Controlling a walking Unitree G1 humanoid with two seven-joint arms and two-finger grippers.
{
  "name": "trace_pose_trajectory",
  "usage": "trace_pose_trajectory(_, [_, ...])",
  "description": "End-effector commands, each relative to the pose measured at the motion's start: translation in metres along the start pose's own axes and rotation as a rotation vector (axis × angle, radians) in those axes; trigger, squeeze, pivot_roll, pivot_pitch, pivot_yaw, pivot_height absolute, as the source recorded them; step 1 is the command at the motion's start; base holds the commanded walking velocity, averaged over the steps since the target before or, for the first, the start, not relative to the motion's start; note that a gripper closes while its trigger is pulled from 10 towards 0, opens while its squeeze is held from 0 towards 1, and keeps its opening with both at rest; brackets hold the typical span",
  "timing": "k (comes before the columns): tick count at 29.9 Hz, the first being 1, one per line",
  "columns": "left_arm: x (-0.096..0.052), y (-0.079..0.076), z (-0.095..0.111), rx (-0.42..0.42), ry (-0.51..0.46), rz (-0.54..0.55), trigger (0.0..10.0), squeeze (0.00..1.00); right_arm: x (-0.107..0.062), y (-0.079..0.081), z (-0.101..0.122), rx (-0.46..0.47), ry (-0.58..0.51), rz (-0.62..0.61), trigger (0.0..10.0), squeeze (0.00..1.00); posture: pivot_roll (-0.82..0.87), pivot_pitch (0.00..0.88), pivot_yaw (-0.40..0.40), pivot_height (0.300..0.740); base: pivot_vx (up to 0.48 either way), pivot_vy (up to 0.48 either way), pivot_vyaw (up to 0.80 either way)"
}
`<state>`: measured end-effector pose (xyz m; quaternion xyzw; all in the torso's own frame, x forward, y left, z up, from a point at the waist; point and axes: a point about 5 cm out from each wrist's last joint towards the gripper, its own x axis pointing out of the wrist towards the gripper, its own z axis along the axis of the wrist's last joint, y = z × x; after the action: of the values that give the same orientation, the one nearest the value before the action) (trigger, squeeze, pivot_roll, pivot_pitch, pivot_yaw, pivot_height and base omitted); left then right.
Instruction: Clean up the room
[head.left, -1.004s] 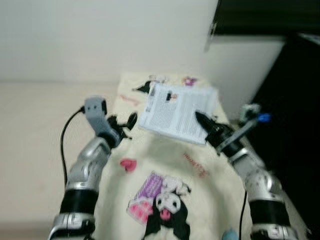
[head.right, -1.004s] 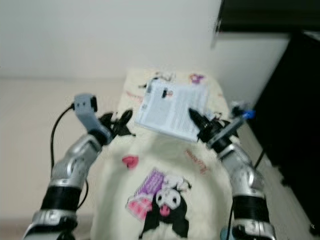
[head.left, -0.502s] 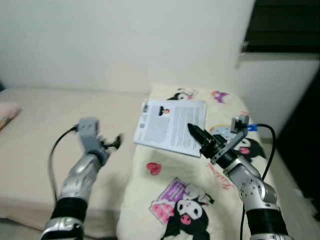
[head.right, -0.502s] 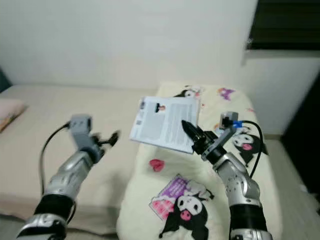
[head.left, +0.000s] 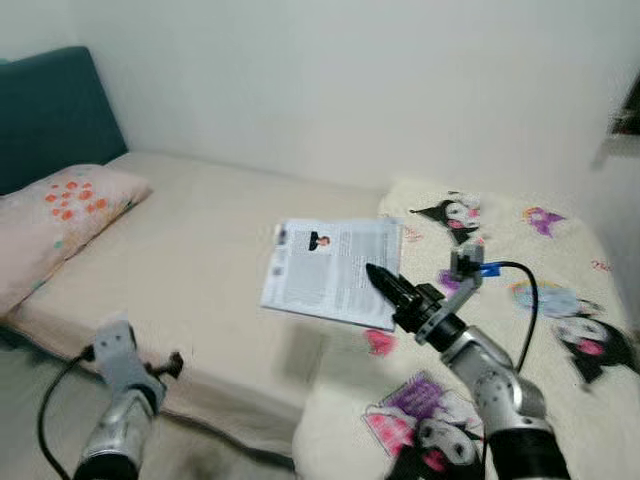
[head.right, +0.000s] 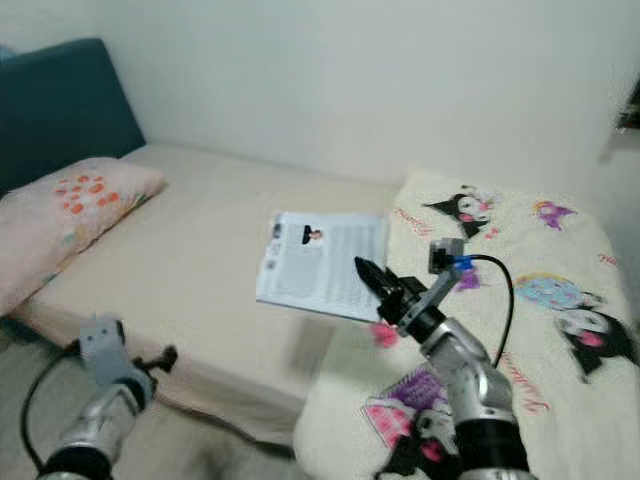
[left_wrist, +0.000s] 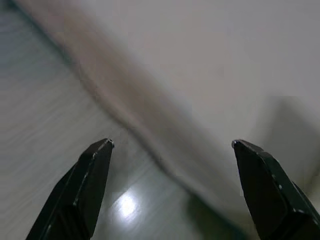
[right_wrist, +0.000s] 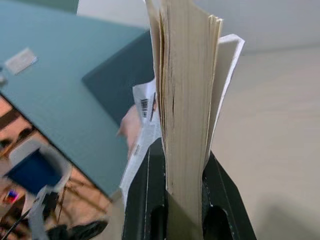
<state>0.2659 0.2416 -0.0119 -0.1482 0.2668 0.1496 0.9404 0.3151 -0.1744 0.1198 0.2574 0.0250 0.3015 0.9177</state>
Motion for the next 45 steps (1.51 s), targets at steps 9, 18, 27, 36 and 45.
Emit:
trace_pose_trajectory(9, [-0.018, 0.024, -0.059, 0.111, 0.218, 0.107, 10.0, 0.0, -0.016, -0.026, -0.055, -0.046, 0.24, -0.179, 10.0, 0.0, -0.08, 0.0, -0.022, 0.711, 0.0, 0.0, 0.8])
trace_pose_trajectory(18, [-0.034, 0.027, -0.097, 0.178, 0.352, 0.116, 10.0, 0.0, -0.082, -0.059, -0.122, 0.073, 0.471, -0.568, 10.0, 0.0, -0.08, 0.0, -0.022, 0.711, 0.0, 0.0, 0.8])
trace_pose_trajectory(27, [-0.046, 0.037, -0.115, 0.198, 0.411, 0.085, 10.0, 0.0, -0.096, -0.059, -0.131, 0.122, 0.431, -0.587, 10.0, 0.0, -0.08, 0.0, -0.026, 0.711, 0.172, 0.0, 0.62])
trace_pose_trajectory(36, [-0.043, 0.033, -0.111, 0.225, 0.404, 0.066, 10.0, 0.0, -0.072, -0.063, -0.1, 0.033, 0.305, -0.479, 10.0, 0.0, -0.08, 0.0, -0.021, 0.711, 0.48, 0.0, 0.17])
trace_pose_trajectory(45, [-0.038, 0.024, -0.105, 0.232, 0.385, 0.036, 10.0, 0.0, -0.037, -0.058, -0.062, -0.016, 0.145, -0.368, 10.0, 0.0, -0.09, 0.0, -0.015, 0.711, 0.48, 0.0, 0.17])
